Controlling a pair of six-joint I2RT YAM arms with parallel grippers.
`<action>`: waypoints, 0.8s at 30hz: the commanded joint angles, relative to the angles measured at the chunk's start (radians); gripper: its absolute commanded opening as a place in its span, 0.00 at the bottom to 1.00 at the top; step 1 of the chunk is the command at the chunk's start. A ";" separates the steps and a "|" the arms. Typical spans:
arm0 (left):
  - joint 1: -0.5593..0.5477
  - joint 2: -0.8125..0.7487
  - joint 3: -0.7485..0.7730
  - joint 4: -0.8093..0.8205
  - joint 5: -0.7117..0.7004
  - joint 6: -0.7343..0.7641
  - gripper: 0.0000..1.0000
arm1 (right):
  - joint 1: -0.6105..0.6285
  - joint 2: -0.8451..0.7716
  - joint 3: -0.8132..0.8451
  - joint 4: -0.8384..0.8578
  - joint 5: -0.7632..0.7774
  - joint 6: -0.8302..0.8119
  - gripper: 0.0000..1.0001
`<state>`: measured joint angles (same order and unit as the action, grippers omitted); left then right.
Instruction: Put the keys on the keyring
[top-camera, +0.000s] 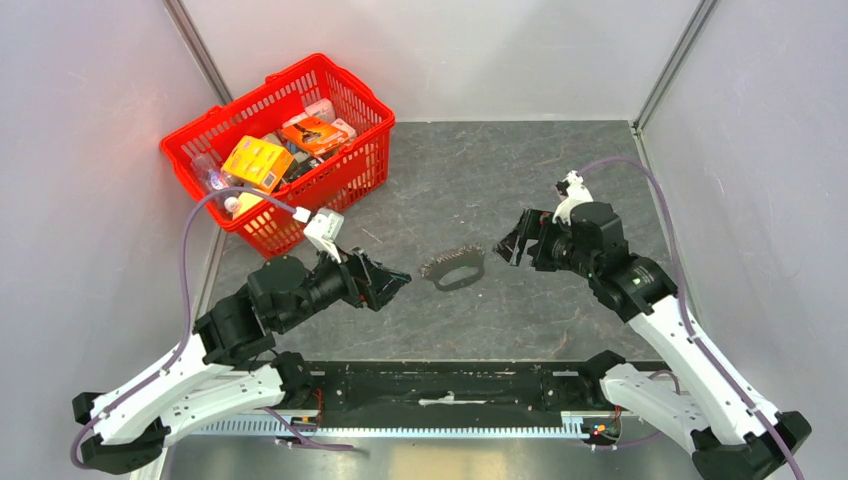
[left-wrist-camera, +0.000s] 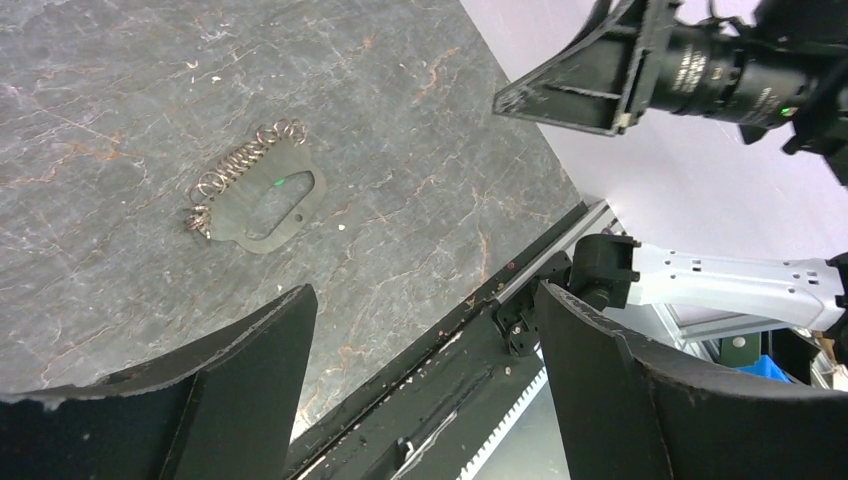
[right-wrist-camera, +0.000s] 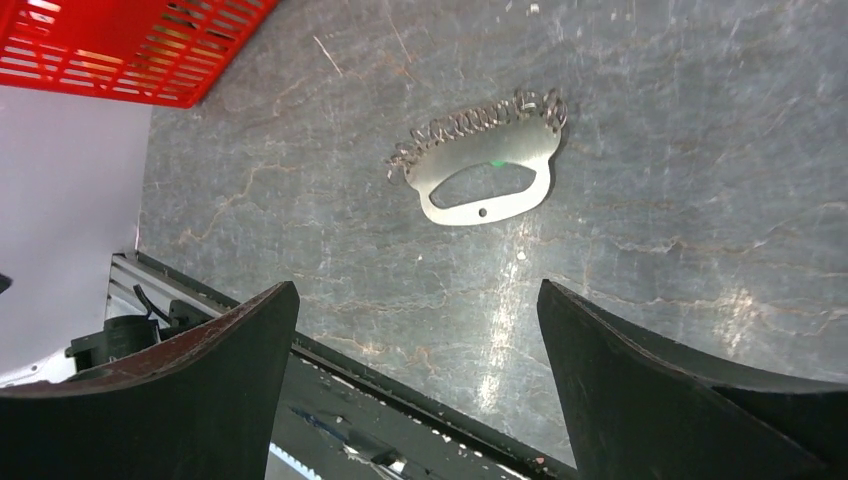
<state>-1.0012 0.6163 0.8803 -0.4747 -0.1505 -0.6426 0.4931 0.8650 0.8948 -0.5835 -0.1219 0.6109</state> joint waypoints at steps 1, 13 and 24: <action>0.000 -0.020 0.052 -0.024 -0.033 0.029 0.87 | -0.004 -0.029 0.114 -0.096 0.040 -0.096 0.97; 0.000 -0.040 0.104 -0.080 -0.027 0.100 0.88 | -0.004 -0.039 0.210 -0.199 0.073 -0.135 0.97; 0.000 0.005 0.148 -0.098 -0.031 0.129 0.88 | -0.004 -0.034 0.285 -0.224 0.077 -0.151 0.97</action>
<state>-1.0008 0.5999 0.9787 -0.5728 -0.1738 -0.5652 0.4931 0.8371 1.1095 -0.8074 -0.0616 0.4881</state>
